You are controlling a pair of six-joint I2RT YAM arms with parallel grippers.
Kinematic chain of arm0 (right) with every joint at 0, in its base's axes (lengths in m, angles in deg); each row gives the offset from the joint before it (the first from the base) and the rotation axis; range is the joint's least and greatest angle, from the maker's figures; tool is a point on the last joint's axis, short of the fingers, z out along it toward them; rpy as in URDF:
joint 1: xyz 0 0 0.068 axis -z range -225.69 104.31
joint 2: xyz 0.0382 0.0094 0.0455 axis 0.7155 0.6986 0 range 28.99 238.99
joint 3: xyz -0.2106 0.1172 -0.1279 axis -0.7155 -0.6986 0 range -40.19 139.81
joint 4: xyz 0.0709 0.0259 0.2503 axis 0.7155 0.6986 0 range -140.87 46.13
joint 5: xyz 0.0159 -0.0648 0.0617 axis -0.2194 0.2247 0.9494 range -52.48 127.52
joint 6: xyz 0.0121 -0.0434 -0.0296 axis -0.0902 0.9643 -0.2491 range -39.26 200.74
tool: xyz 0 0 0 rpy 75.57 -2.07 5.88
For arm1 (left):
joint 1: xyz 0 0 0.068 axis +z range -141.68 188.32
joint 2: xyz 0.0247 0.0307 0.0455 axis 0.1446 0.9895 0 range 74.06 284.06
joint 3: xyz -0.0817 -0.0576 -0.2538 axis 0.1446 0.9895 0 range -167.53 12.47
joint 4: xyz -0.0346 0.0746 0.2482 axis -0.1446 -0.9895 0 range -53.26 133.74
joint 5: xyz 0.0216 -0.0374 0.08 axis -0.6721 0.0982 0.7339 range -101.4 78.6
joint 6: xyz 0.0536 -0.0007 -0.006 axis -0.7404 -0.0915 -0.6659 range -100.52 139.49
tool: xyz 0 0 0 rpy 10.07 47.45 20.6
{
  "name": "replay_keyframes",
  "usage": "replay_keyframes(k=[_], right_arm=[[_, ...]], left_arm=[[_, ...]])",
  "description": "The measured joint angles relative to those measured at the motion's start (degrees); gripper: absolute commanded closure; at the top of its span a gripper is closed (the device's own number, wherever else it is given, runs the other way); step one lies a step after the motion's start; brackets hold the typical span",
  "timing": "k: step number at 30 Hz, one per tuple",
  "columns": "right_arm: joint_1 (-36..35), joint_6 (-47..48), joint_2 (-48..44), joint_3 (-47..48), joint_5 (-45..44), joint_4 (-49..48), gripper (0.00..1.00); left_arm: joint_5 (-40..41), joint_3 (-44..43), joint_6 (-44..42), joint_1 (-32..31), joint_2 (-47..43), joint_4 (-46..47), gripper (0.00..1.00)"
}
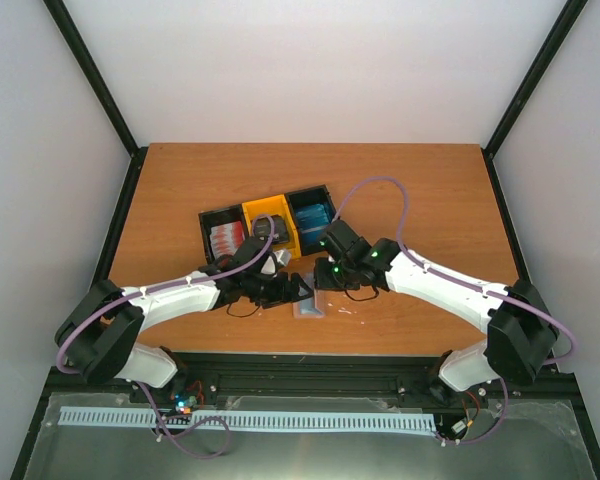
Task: Put the credit cards into the card holder
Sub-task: Open the card holder at the center of the board.
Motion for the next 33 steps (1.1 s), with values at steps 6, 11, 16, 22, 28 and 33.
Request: replay_keyframes(k=[6, 11, 16, 22, 28, 33], right_arm=[[0.0, 0.1, 0.0, 0.6, 0.2, -0.9, 0.97], [0.0, 0.1, 0.1, 0.2, -1.5, -0.4, 0.97], [0.0, 0.0, 0.1, -0.4, -6.4, 2.7, 0.95], [0.0, -0.2, 0.9, -1.5, -15.6, 8.4, 0.87], [0.1, 0.2, 5.3, -1.5, -24.5, 13.1, 0.72], [0.3, 0.2, 9.9, 0.7, -28.5, 16.8, 0.59]], left_arm=[[0.2, 0.0, -0.1, 0.1, 0.0, 0.1, 0.38], [1.1, 0.2, -0.2, 0.1, 0.4, 0.1, 0.43], [1.5, 0.5, -0.1, 0.1, 1.3, 0.0, 0.49], [1.5, 0.9, 0.0, 0.1, 1.9, 0.2, 0.52], [1.0, 0.9, 0.0, 0.1, 3.5, 1.4, 0.55], [-0.7, 0.9, -0.1, 0.1, 6.0, 3.0, 0.60]])
